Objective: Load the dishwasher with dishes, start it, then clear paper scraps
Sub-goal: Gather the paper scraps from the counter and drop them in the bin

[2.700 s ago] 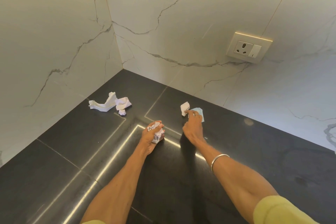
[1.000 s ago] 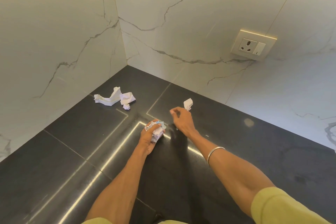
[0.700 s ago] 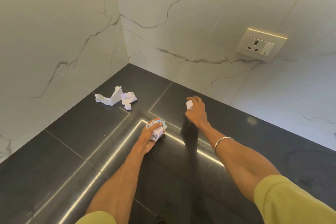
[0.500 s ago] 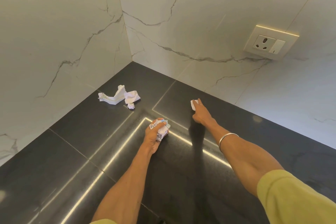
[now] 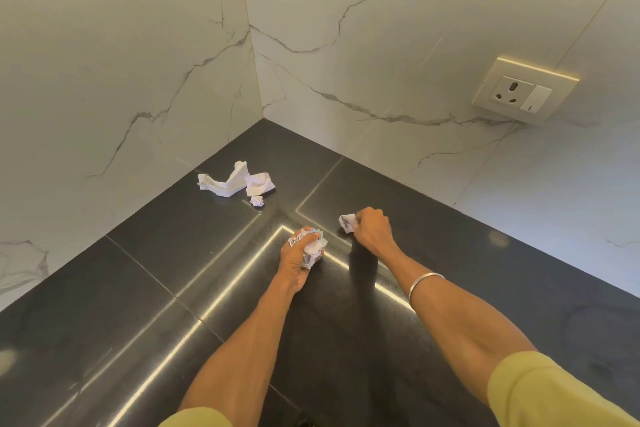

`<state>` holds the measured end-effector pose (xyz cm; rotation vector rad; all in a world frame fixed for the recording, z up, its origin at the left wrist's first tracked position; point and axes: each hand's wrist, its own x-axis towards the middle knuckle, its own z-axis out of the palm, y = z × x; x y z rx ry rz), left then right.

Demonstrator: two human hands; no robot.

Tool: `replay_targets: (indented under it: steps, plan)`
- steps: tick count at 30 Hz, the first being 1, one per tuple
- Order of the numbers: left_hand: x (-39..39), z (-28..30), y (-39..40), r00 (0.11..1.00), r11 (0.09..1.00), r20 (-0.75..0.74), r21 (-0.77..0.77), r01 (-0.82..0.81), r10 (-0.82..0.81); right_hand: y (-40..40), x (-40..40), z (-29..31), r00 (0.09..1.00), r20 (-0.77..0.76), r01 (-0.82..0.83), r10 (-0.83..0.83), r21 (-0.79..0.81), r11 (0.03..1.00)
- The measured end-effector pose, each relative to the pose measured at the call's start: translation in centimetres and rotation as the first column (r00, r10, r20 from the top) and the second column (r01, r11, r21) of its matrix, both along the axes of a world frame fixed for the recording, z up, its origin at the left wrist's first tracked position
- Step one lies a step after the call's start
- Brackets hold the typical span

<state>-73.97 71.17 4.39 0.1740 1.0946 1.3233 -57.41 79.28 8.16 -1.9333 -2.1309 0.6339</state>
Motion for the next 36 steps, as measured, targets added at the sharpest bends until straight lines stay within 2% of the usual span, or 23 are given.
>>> replay_targets:
  steps: [3, 7, 11, 17, 22, 24, 30, 34, 36]
  plan:
    - [0.0, 0.1, -0.6, 0.999, 1.0, 0.033, 0.008, -0.029, 0.028, -1.3, -1.3, 0.2, 0.977, -0.206, 0.031, -0.048, -0.082, 0.996]
    - [-0.2, 0.4, -1.0, 0.988, 0.99, 0.062, -0.027, -0.14, 0.142, -3.2, -4.1, 1.2, 0.936, -0.352, -0.068, 0.012, -0.147, 0.987]
    - [-1.1, 1.0, -1.9, 0.974, 0.979, 0.108, -0.003, -0.202, 0.201, -4.1, -6.7, 1.9, 0.928, -0.371, -0.124, 0.045, -0.19, 0.974]
    - [-3.9, 1.1, -4.7, 0.981, 0.99, 0.145, 0.031, -0.137, 0.131, -5.3, -9.5, 3.0, 0.938, -0.271, -0.29, 0.216, -0.27, 0.918]
    - [-7.2, 1.2, -6.4, 0.972, 0.976, 0.086, -0.036, -0.214, 0.217, -6.5, -12.9, 3.1, 0.934, -0.218, -0.326, 0.282, -0.206, 0.923]
    - [-8.9, 1.1, -6.7, 0.966, 0.967, 0.045, -0.044, -0.252, 0.254, -6.7, -14.5, 2.7, 0.922, -0.263, -0.343, 0.284, -0.211, 0.915]
    - [-13.8, 1.3, -6.2, 0.869, 0.877, 0.118, -0.076, -0.474, 0.48, -6.7, -20.0, 2.5, 0.835, -0.434, -0.469, 0.338, -0.242, 0.849]
    - [-16.3, 1.9, -5.4, 0.849, 0.854, 0.094, -0.053, -0.517, 0.52, -4.8, -22.9, 2.0, 0.82, -0.476, -0.434, 0.318, -0.156, 0.887]
    - [-17.3, 1.9, -5.1, 0.848, 0.854, 0.099, -0.037, -0.519, 0.52, -3.0, -23.9, 2.0, 0.833, -0.45, -0.409, 0.322, -0.11, 0.906]
